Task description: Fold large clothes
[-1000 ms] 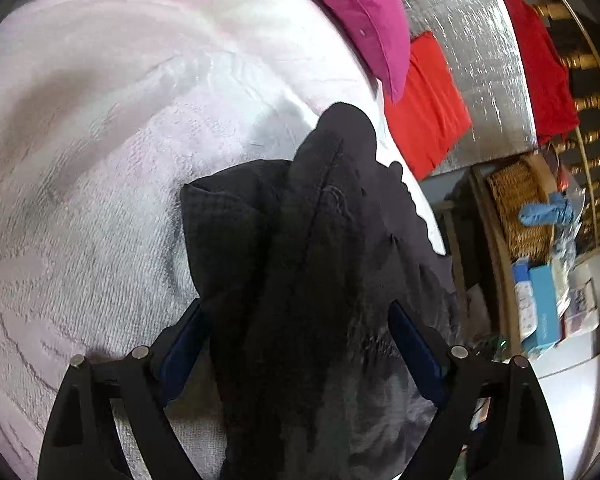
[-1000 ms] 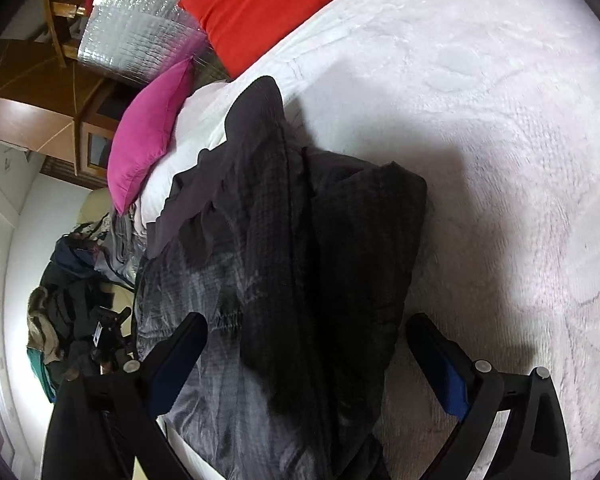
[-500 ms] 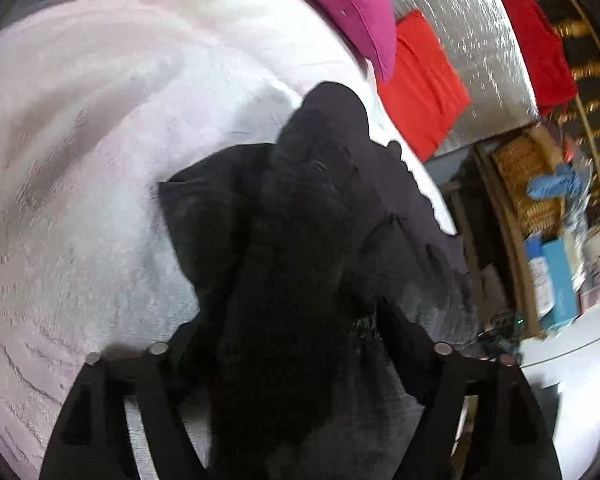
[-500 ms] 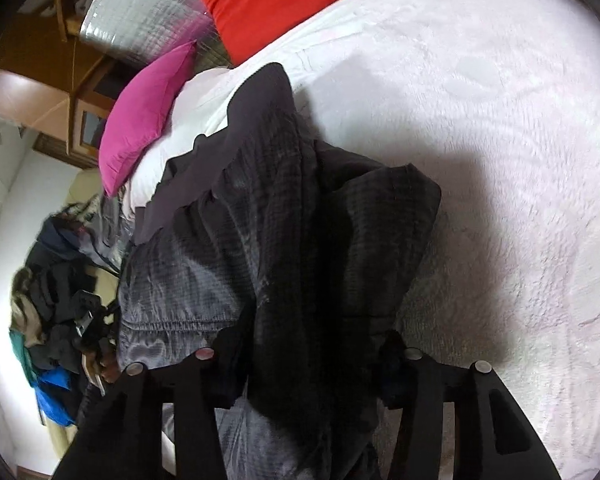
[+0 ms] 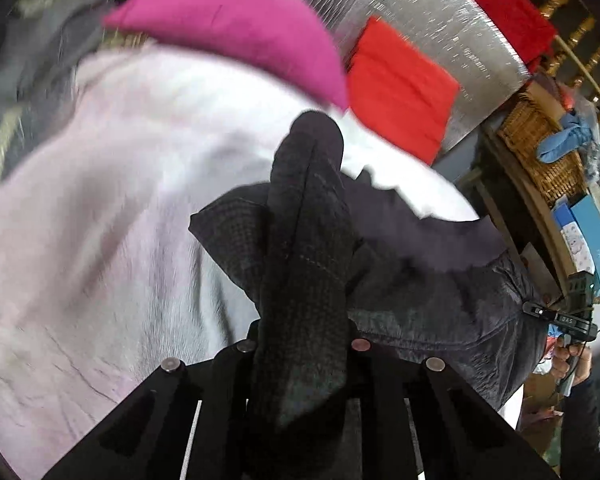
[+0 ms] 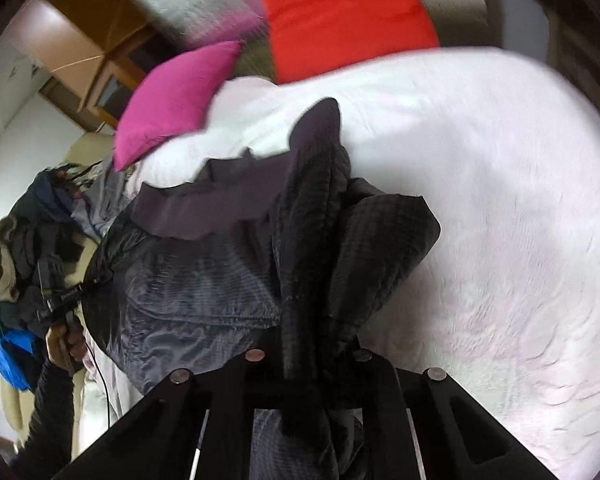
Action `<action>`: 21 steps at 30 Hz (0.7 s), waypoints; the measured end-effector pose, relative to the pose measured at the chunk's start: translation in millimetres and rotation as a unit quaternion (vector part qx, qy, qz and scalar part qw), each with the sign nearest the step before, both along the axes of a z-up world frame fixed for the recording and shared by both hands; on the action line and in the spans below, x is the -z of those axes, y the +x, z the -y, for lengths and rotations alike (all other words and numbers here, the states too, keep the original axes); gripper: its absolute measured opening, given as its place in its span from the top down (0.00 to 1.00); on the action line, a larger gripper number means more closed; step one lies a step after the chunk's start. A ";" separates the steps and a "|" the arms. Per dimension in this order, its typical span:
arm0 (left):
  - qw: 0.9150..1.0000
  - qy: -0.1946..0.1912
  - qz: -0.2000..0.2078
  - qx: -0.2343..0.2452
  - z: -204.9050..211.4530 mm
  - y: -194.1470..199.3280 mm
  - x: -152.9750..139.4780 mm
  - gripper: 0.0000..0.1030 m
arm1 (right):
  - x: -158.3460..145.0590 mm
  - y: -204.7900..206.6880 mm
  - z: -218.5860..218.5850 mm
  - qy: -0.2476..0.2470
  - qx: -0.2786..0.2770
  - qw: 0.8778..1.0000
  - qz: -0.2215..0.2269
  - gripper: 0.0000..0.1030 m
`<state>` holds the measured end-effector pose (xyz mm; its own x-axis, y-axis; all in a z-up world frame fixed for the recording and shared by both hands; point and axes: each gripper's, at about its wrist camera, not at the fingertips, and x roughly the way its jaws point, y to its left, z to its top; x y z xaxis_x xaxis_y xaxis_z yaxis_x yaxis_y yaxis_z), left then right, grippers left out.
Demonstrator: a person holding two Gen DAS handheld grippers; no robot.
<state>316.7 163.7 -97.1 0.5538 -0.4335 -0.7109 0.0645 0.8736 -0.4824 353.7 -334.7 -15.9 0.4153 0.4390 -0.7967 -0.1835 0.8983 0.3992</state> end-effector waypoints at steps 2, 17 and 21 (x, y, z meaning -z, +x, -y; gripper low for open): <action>1.000 0.007 0.022 0.002 6.0 -3.2 -26.5 0.86 | -26.1 -3.9 -2.7 -0.004 -0.002 1.000 0.020 0.89; 0.991 -0.003 0.131 0.036 57.2 -81.6 -129.1 0.85 | -143.1 -105.4 49.3 -0.030 0.035 0.992 0.117 0.89; 0.990 -0.008 0.135 0.038 72.4 -101.6 -115.0 0.85 | -115.0 -134.3 68.6 -0.017 0.053 0.992 0.115 0.89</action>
<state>215.2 91.3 18.0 0.6884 -0.4914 -0.5336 0.2586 0.8535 -0.4524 219.4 -403.3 99.1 0.6292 0.3577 -0.6900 -0.1705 0.9297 0.3265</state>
